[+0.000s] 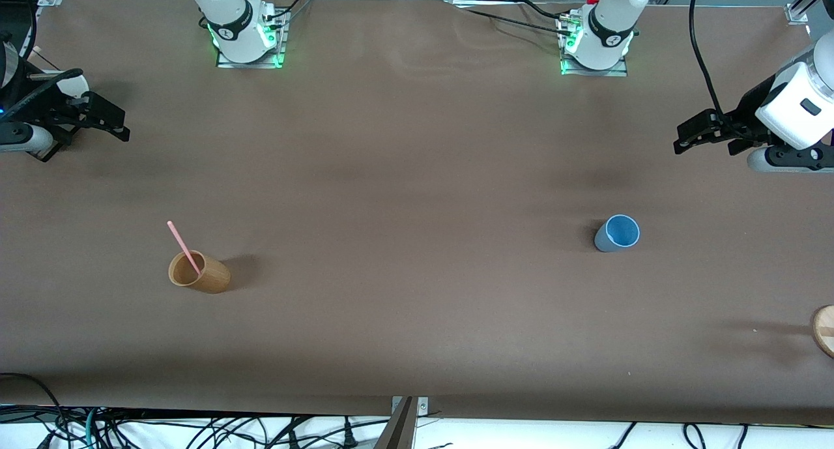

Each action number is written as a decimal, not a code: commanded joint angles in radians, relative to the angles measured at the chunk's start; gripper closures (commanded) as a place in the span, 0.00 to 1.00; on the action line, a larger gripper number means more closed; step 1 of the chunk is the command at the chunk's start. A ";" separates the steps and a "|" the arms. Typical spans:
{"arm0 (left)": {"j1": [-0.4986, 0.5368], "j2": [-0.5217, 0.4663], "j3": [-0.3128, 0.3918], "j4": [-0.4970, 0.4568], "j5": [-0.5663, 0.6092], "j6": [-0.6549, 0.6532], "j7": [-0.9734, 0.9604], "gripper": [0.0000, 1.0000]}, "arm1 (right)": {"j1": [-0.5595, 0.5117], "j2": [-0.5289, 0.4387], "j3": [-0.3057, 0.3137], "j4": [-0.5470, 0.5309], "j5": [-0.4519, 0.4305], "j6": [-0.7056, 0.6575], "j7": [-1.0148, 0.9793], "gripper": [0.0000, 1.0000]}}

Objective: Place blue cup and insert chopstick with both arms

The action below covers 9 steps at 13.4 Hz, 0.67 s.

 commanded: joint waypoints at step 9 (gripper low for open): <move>-0.001 0.019 -0.003 0.033 0.023 -0.008 0.013 0.00 | -0.006 -0.008 0.006 0.000 -0.015 -0.035 -0.007 0.00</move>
